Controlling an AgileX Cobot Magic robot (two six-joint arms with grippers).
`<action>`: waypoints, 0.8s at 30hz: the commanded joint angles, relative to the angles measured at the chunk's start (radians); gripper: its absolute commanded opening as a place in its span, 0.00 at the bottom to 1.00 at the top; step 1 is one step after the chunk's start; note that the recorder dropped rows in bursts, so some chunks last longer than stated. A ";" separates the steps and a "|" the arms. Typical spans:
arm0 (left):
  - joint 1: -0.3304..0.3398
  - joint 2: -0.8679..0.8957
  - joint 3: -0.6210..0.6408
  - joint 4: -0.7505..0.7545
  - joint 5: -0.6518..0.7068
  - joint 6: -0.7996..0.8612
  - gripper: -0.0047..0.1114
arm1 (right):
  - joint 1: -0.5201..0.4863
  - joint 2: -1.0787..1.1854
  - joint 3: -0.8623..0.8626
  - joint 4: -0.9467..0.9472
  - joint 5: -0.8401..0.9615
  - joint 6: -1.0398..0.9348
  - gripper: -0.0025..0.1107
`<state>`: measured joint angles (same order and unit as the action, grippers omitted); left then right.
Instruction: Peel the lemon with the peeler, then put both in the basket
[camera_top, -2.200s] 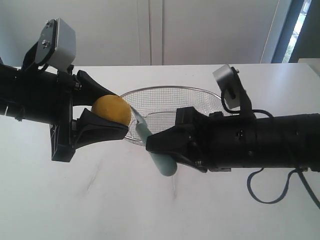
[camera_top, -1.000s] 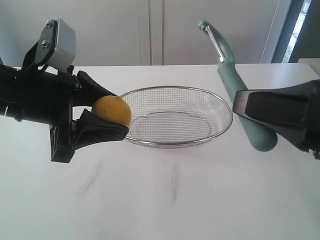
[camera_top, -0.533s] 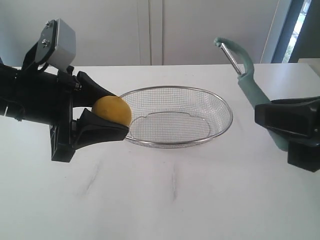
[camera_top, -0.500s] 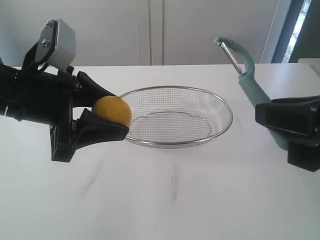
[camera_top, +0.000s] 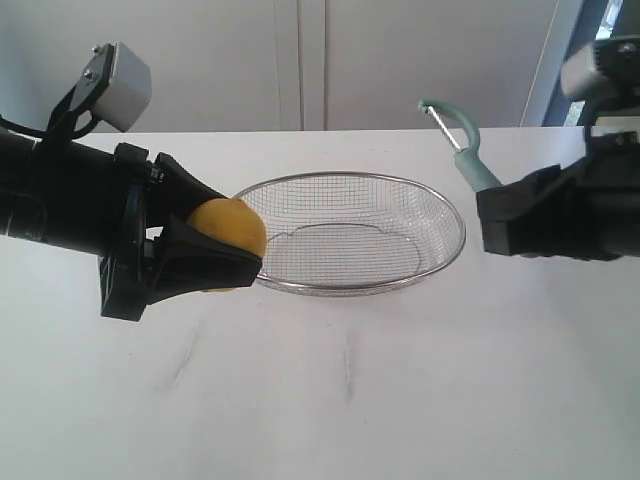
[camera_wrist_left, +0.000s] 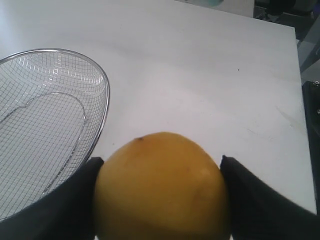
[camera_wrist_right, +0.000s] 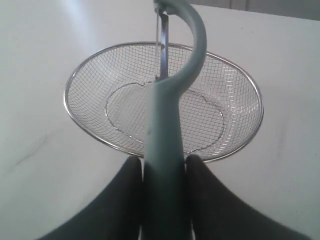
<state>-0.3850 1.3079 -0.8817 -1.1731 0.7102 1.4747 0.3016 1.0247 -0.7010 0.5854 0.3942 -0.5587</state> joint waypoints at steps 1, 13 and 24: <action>-0.001 -0.003 -0.004 -0.037 0.014 -0.013 0.04 | -0.005 0.119 -0.099 -0.036 0.005 0.019 0.02; -0.001 -0.003 -0.004 -0.037 0.014 -0.001 0.04 | -0.005 0.355 -0.467 -0.477 0.229 0.363 0.02; -0.001 -0.003 -0.004 -0.037 -0.002 -0.001 0.04 | -0.003 0.496 -0.618 -0.557 0.396 0.434 0.02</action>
<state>-0.3850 1.3079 -0.8817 -1.1766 0.6985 1.4739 0.3016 1.5080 -1.3014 0.0402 0.7903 -0.1405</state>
